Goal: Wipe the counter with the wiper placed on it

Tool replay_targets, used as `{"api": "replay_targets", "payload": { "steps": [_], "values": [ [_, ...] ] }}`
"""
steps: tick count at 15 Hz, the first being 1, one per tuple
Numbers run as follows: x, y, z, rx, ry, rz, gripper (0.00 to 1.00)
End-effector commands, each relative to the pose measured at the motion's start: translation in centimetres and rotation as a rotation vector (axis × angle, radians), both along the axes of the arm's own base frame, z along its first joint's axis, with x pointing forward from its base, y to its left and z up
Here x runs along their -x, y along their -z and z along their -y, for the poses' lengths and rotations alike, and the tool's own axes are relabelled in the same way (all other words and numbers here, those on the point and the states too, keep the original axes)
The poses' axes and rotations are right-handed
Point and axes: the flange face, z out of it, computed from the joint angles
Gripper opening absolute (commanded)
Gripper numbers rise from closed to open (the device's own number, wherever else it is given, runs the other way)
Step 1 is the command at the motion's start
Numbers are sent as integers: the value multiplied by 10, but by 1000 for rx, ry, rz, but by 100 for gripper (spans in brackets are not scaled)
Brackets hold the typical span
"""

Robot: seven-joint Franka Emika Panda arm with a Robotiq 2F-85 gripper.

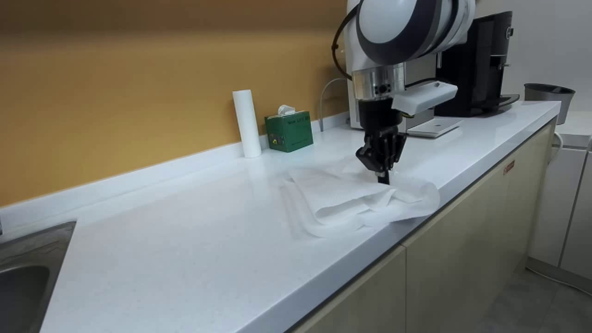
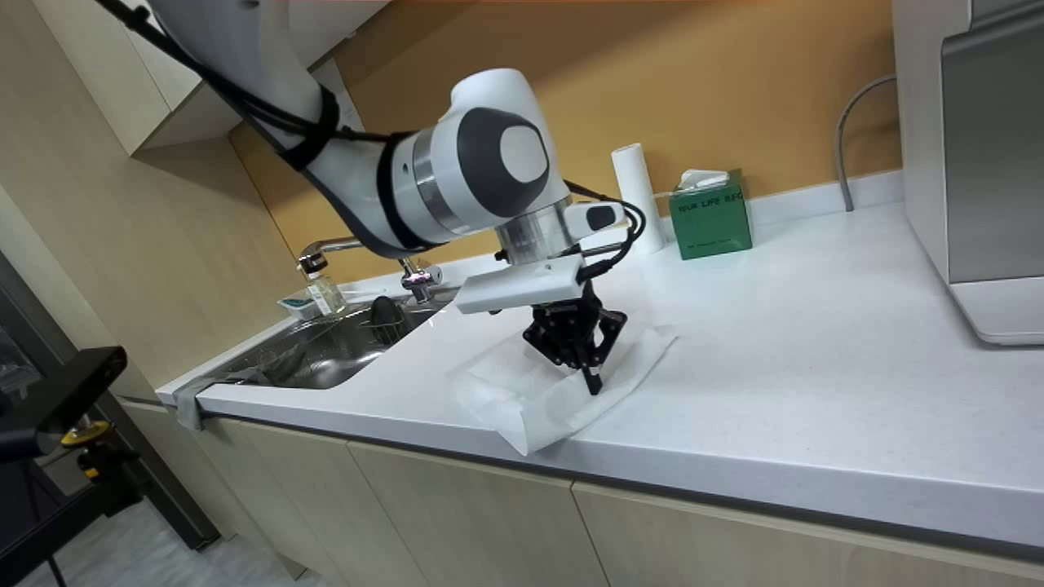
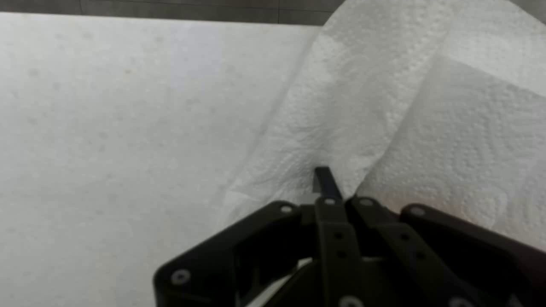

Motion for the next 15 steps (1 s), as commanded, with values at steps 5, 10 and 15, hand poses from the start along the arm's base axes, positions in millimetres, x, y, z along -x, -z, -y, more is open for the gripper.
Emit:
{"api": "replay_targets", "payload": {
  "steps": [5, 10, 15],
  "values": [
    [-57, 8, -26, 29, -64, 33, 0],
    [-121, -7, 21, 41, 82, 150, 0],
    [-129, -28, 90, 97, 292, 230, 0]
  ]
}}
